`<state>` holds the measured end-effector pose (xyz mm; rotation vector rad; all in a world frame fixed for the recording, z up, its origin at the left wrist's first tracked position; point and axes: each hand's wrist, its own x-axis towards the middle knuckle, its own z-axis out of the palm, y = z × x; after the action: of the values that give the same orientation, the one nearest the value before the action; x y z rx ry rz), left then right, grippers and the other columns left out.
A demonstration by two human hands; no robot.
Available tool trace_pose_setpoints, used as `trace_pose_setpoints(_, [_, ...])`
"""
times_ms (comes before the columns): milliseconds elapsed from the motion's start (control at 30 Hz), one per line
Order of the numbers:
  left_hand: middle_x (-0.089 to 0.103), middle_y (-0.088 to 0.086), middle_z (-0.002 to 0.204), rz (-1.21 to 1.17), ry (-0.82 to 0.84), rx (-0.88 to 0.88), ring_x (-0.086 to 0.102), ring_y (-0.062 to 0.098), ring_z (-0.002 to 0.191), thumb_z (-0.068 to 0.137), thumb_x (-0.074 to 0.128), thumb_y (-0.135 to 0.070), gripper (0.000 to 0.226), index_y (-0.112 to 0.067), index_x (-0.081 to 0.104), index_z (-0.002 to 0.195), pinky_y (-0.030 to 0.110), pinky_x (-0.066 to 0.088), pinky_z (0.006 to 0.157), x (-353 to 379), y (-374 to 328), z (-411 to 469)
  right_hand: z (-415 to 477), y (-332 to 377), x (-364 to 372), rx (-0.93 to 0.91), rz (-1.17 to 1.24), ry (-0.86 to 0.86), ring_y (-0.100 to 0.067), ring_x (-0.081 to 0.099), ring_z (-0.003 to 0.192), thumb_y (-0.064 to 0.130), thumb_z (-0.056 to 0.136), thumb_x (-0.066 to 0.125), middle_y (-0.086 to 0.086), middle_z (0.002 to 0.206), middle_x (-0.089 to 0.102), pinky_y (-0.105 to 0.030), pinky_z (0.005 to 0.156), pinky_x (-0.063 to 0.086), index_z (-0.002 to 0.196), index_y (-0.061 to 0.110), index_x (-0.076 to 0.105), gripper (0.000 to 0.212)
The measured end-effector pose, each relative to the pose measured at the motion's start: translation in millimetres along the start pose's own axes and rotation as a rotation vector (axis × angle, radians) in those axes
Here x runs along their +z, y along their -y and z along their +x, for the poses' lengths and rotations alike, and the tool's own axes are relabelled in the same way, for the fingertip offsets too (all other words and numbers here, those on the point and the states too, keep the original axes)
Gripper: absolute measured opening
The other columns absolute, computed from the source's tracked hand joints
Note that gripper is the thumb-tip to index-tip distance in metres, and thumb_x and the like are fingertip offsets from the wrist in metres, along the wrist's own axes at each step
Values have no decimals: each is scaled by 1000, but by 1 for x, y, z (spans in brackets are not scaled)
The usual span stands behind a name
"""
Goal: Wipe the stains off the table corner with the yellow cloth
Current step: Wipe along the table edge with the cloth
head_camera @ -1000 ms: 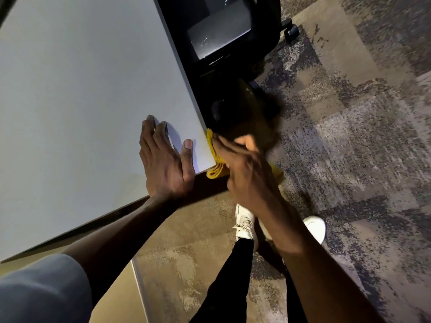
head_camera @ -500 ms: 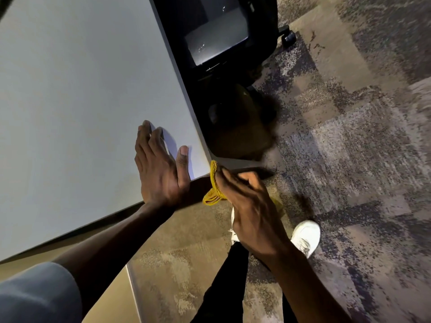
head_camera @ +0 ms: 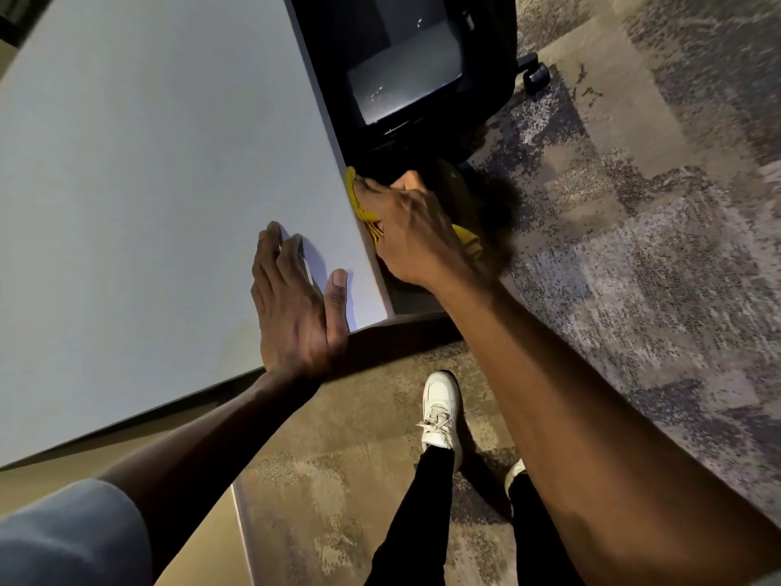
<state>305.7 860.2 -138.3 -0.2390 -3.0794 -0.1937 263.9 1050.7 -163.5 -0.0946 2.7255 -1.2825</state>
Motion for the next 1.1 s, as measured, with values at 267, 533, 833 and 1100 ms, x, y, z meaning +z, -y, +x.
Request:
trace_pose_setpoints(267, [19, 19, 184, -17, 21, -7, 12, 32, 174, 109, 30, -61, 85, 2, 34, 167, 54, 18, 139, -2, -1, 0, -89, 19, 7, 58, 205, -8, -39, 52, 134, -5, 91, 39, -7, 166, 51, -51, 113, 50, 166, 11, 36, 77])
trace_pose_setpoints(533, [18, 17, 185, -13, 18, -9, 12, 32, 175, 110, 34, -59, 84, -1, 32, 169, 55, 19, 139, 0, 2, -1, -150, 37, 9, 104, 122, 23, -33, 59, 134, -1, 78, 41, -2, 166, 51, -46, 111, 55, 164, 13, 42, 87])
trace_pose_setpoints(833, [5, 10, 189, 18, 56, 2, -3, 20, 176, 110, 15, -73, 93, -6, 21, 175, 32, -3, 141, 4, 7, -3, -33, 27, -15, 35, 69, -21, -42, 57, 123, 2, 88, 35, -13, 157, 60, -49, 107, 53, 160, 4, 46, 73])
trace_pose_setpoints(1100, [1, 8, 189, 2, 49, 22, -4, 22, 176, 113, 22, -68, 85, -10, 21, 175, 39, 5, 141, 6, 12, -2, 58, 23, -20, 135, 128, -61, -39, 59, 119, -10, 99, 49, -23, 132, 61, -27, 91, 41, 163, 19, 45, 70])
